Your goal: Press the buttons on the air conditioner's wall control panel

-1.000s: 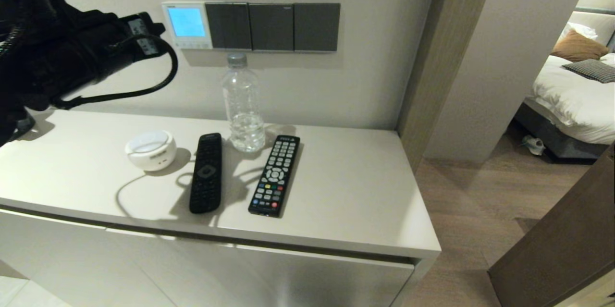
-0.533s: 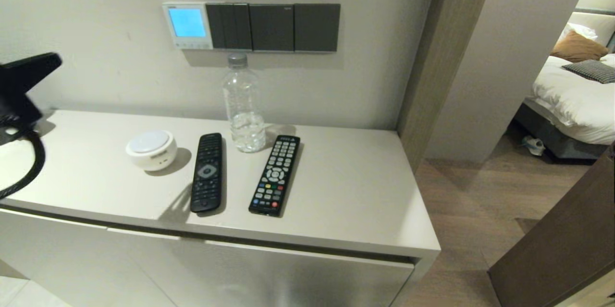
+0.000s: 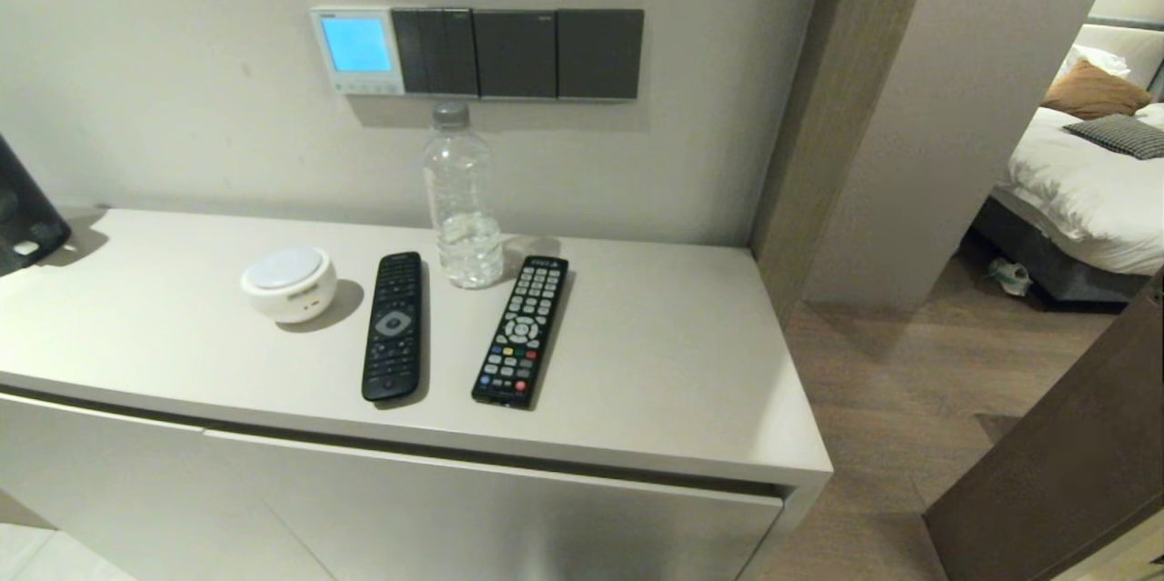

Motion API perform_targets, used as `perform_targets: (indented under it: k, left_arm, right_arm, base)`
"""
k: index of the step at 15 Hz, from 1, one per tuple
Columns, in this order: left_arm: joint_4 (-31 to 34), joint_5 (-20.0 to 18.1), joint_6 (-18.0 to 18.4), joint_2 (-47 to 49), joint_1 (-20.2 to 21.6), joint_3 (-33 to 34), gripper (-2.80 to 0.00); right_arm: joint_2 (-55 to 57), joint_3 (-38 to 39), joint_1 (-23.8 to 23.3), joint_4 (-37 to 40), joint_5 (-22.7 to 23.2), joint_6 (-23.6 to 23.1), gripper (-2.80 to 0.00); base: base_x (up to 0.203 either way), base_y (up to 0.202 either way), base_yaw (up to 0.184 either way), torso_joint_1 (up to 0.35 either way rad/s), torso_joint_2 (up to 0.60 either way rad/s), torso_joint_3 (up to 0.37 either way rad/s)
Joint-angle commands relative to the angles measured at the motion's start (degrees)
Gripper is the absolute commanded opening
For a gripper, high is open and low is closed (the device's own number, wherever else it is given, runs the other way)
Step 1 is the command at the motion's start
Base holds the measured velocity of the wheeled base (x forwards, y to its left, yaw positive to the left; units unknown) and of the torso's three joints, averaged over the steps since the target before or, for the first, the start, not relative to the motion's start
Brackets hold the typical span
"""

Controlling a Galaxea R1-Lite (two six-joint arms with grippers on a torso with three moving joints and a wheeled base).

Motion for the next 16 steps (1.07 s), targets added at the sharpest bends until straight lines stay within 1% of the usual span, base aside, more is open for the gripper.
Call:
perform_targets:
  k: [1, 4, 6, 8, 9, 11, 12, 13, 14, 15, 16]
  left_arm:
    - [0.7, 3.9, 0.1, -9.0, 0.5, 6.4, -2.8]
    - [-0.1, 11.3, 0.3, -9.3, 0.8, 10.5, -2.8]
    - [-0.1, 14.7, 1.1, -9.4, 1.0, 11.1, -2.8]
    - [-0.8, 19.7, 2.7, -9.5, 2.2, 13.0, -2.8]
    - [-1.7, 20.1, 3.1, -9.6, 3.3, 14.2, -2.8]
    - [-2.5, 19.6, 5.9, -12.3, 8.5, 16.4, -2.8]
    - [-3.1, 19.3, 6.6, -13.3, 9.5, 17.9, -2.8]
    - [-3.6, 18.8, 6.5, -13.2, 9.5, 19.5, -2.8]
    - [-4.3, 17.2, 6.6, -14.0, 9.3, 21.0, -2.8]
    - [-4.8, 14.1, 6.7, -15.8, 9.1, 21.2, -2.8]
    - [-4.4, 12.0, 6.9, -18.3, 8.9, 21.2, -2.8]
  right_arm:
    - [0.1, 0.1, 0.0, 0.0, 0.0, 0.0, -2.8]
    - [0.1, 0.1, 0.0, 0.0, 0.0, 0.0, -2.8]
    - [0.1, 0.1, 0.0, 0.0, 0.0, 0.0, -2.8]
    - [0.1, 0.1, 0.0, 0.0, 0.0, 0.0, -2.8]
    - [0.1, 0.1, 0.0, 0.0, 0.0, 0.0, -2.8]
    - [0.1, 0.1, 0.0, 0.0, 0.0, 0.0, -2.8]
    - [0.1, 0.1, 0.0, 0.0, 0.0, 0.0, -2.8]
    - [0.1, 0.1, 0.0, 0.0, 0.0, 0.0, -2.8]
    - [0.1, 0.1, 0.0, 0.0, 0.0, 0.0, -2.8]
    - [0.1, 0.1, 0.0, 0.0, 0.0, 0.0, -2.8]
    - [0.1, 0.1, 0.0, 0.0, 0.0, 0.0, -2.8]
  base:
    - [0.0, 0.0, 0.0, 0.0, 0.0, 0.0]
    - [0.0, 0.0, 0.0, 0.0, 0.0, 0.0]
    - [0.0, 0.0, 0.0, 0.0, 0.0, 0.0]
    - [0.0, 0.0, 0.0, 0.0, 0.0, 0.0]
    - [0.0, 0.0, 0.0, 0.0, 0.0, 0.0]
    - [0.0, 0.0, 0.0, 0.0, 0.0, 0.0]
    - [0.0, 0.0, 0.0, 0.0, 0.0, 0.0]
    - [0.0, 0.0, 0.0, 0.0, 0.0, 0.0]
    - [0.0, 0.0, 0.0, 0.0, 0.0, 0.0]
    - [0.0, 0.0, 0.0, 0.0, 0.0, 0.0]
    - [0.0, 0.0, 0.0, 0.0, 0.0, 0.0]
